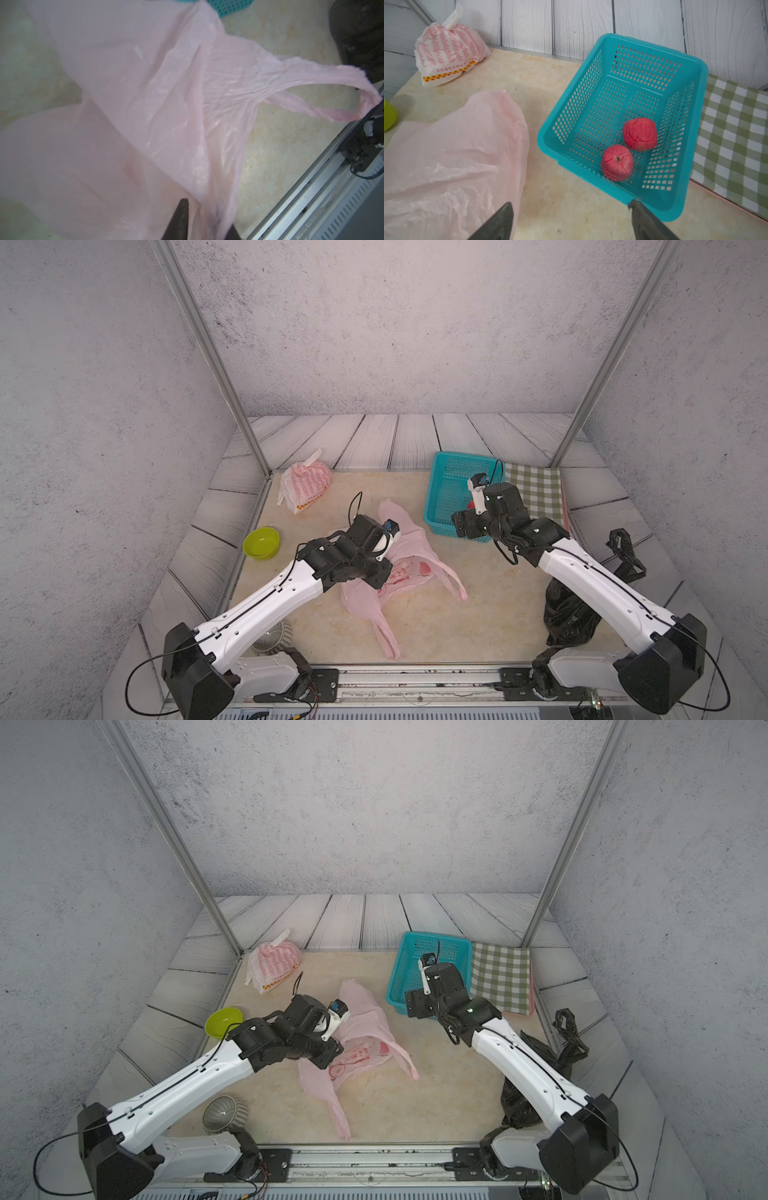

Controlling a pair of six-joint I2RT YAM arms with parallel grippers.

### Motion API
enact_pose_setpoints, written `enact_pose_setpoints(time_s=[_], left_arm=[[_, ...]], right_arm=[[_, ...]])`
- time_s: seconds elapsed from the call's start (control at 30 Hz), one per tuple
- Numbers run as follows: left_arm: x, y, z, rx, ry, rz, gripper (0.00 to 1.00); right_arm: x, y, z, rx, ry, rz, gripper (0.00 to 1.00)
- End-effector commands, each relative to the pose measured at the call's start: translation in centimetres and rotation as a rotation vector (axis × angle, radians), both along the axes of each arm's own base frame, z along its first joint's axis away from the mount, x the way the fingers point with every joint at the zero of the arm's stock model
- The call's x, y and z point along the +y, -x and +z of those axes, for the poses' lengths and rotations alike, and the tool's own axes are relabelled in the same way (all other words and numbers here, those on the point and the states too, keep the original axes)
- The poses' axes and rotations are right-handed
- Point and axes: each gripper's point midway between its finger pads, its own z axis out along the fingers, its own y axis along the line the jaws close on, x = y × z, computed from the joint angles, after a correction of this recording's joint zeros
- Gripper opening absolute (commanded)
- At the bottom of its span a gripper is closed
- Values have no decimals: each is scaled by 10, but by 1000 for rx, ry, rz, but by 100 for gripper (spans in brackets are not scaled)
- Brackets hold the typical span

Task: Untie the knot of a plastic bag & take out the apple
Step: Place the plastic bag at the center of the board.

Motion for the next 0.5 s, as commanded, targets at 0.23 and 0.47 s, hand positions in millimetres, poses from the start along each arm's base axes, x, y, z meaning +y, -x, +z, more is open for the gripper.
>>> enact_pose_setpoints(time_s=[0.23, 0.47], left_arm=[[-41, 25, 142, -16, 505, -131, 53], [-29, -53, 126, 75, 599, 106, 39]], right_arm=[[43, 28, 29, -11, -194, 235, 86], [93, 7, 31, 54, -365, 330, 76]])
